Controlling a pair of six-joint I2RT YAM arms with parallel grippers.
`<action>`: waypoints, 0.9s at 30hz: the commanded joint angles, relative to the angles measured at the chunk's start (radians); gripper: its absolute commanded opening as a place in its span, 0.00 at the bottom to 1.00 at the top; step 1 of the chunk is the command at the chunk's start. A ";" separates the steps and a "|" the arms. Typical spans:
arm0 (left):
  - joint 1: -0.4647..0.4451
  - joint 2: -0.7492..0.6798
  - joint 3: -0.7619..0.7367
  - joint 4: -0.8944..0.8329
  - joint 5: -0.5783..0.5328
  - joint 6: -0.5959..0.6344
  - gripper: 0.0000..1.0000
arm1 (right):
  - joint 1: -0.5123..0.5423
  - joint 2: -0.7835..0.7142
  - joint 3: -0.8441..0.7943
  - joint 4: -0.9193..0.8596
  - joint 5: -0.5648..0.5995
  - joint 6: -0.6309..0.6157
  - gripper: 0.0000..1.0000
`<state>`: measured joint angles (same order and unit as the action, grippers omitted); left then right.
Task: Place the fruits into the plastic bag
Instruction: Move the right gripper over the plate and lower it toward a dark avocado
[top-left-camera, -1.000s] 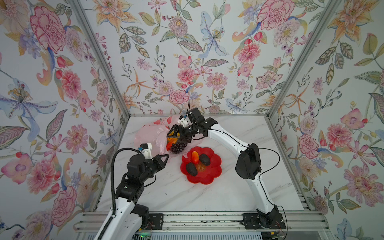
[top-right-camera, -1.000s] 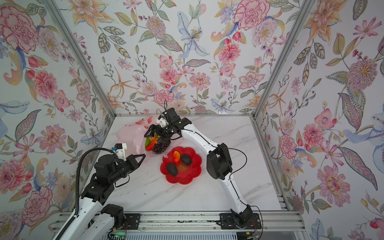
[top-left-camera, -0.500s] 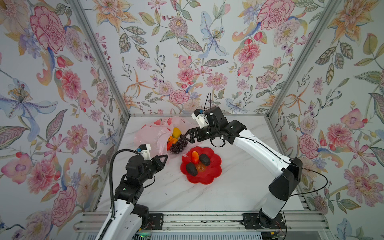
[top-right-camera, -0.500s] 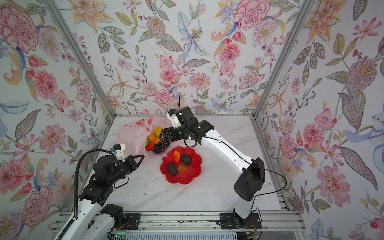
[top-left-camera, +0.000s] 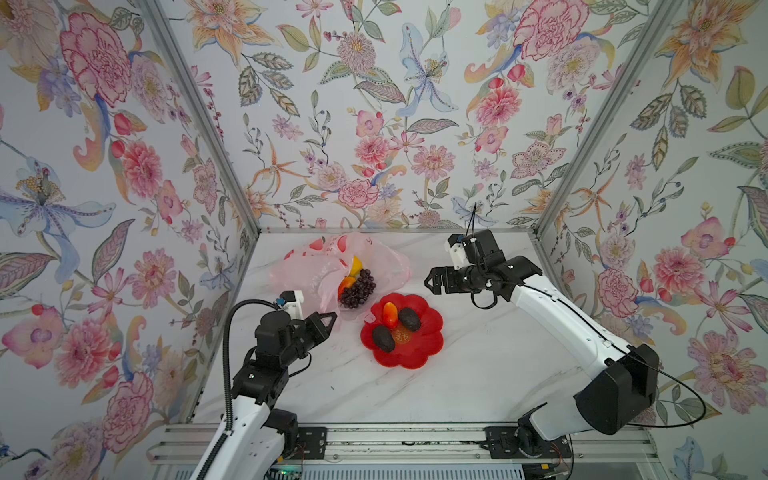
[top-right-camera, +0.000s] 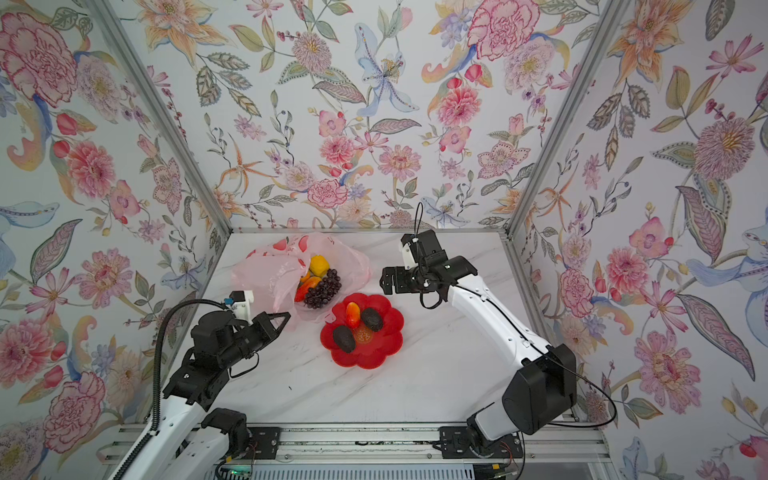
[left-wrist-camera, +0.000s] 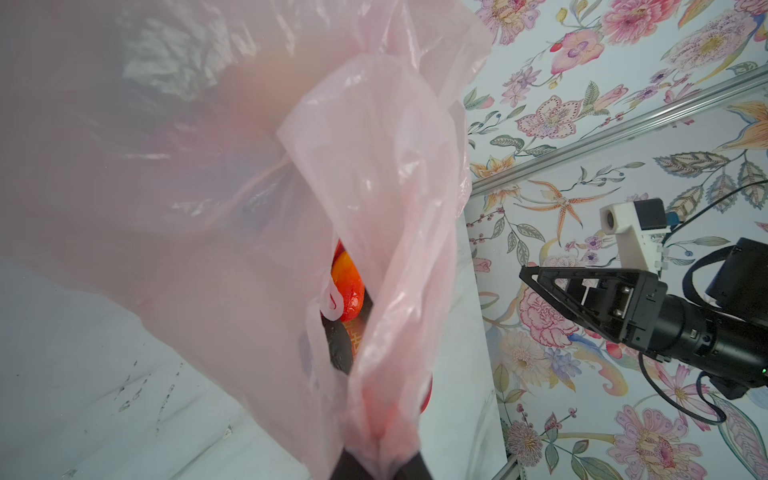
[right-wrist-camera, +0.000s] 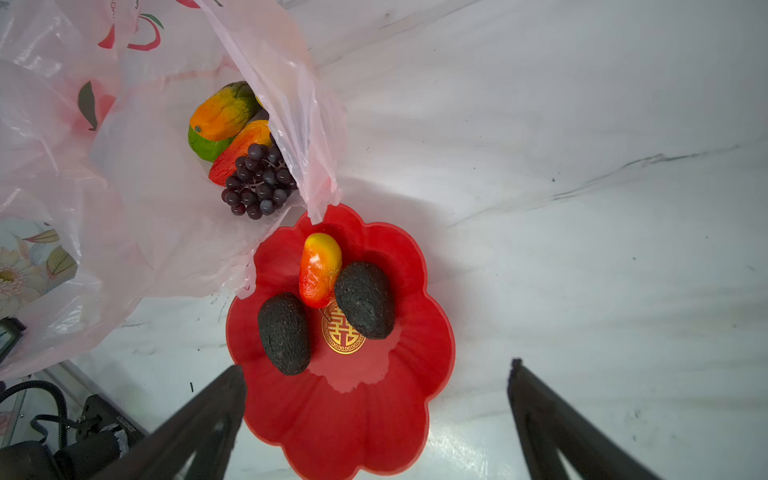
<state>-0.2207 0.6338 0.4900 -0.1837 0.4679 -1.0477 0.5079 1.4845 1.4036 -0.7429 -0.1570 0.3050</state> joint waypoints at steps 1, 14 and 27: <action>0.010 0.001 -0.017 0.038 0.018 0.003 0.00 | 0.012 -0.004 -0.019 -0.130 0.028 -0.066 0.99; 0.010 0.003 -0.042 0.074 0.014 -0.018 0.00 | 0.232 0.256 0.115 -0.284 0.153 -0.174 0.99; 0.012 -0.033 -0.058 0.053 -0.008 -0.034 0.00 | 0.272 0.406 0.169 -0.286 0.157 -0.209 1.00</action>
<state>-0.2195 0.6090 0.4454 -0.1349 0.4660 -1.0706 0.7731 1.8679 1.5505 -0.9974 -0.0143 0.1177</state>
